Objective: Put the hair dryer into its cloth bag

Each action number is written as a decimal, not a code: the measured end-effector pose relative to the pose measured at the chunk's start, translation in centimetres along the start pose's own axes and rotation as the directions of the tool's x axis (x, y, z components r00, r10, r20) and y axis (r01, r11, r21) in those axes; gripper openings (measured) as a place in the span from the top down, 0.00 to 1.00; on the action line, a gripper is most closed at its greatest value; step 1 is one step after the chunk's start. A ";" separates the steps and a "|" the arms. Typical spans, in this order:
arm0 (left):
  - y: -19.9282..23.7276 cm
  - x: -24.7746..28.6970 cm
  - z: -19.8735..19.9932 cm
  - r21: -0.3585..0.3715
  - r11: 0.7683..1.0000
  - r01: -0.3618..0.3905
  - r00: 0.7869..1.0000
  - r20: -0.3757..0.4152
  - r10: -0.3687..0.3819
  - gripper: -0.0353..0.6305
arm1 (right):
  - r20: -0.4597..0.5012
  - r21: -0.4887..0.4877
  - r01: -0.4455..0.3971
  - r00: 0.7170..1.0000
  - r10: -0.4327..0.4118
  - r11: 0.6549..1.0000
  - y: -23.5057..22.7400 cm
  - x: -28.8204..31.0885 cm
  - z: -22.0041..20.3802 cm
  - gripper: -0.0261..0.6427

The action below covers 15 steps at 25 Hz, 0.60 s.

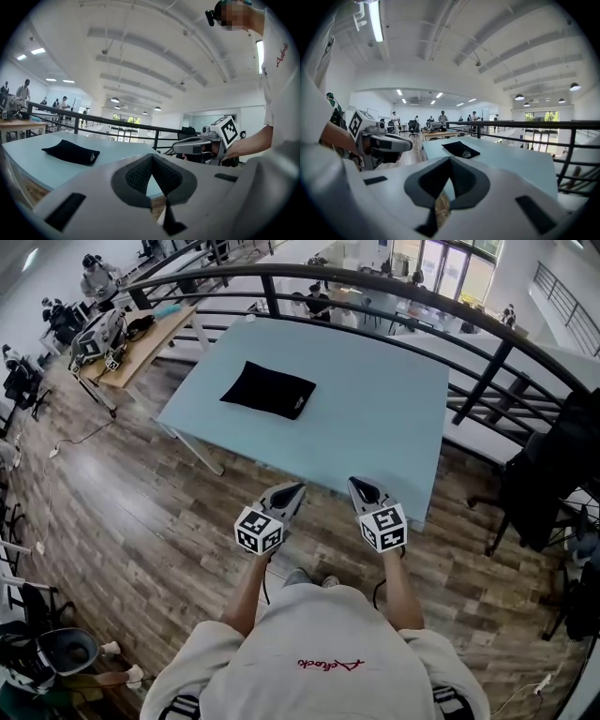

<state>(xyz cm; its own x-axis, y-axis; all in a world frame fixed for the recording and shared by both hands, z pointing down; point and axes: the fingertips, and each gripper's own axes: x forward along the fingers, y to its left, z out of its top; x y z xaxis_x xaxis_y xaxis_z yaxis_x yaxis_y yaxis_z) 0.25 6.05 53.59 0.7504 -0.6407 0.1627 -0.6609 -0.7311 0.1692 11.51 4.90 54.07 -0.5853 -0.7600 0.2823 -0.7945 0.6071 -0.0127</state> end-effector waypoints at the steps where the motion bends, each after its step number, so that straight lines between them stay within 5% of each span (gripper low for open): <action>1: 0.0 -0.2 -0.1 -0.004 1.000 0.002 1.000 0.001 -0.002 0.94 | -0.001 -0.001 0.002 1.000 -0.002 1.000 0.2 0.0 0.1 0.94; 15: -0.5 -0.7 -0.3 -0.017 1.000 0.011 1.000 0.007 -0.011 0.94 | -0.002 0.042 0.048 0.999 -0.048 0.998 -0.2 -1.4 -0.5 0.94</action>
<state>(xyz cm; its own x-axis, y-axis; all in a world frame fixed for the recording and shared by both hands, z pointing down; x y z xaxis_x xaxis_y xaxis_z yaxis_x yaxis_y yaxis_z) 0.06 6.88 53.73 0.7576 -0.6343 0.1540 -0.6527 -0.7342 0.1871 12.52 5.93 54.14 -0.5459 -0.7882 0.2841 -0.8280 0.5594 -0.0393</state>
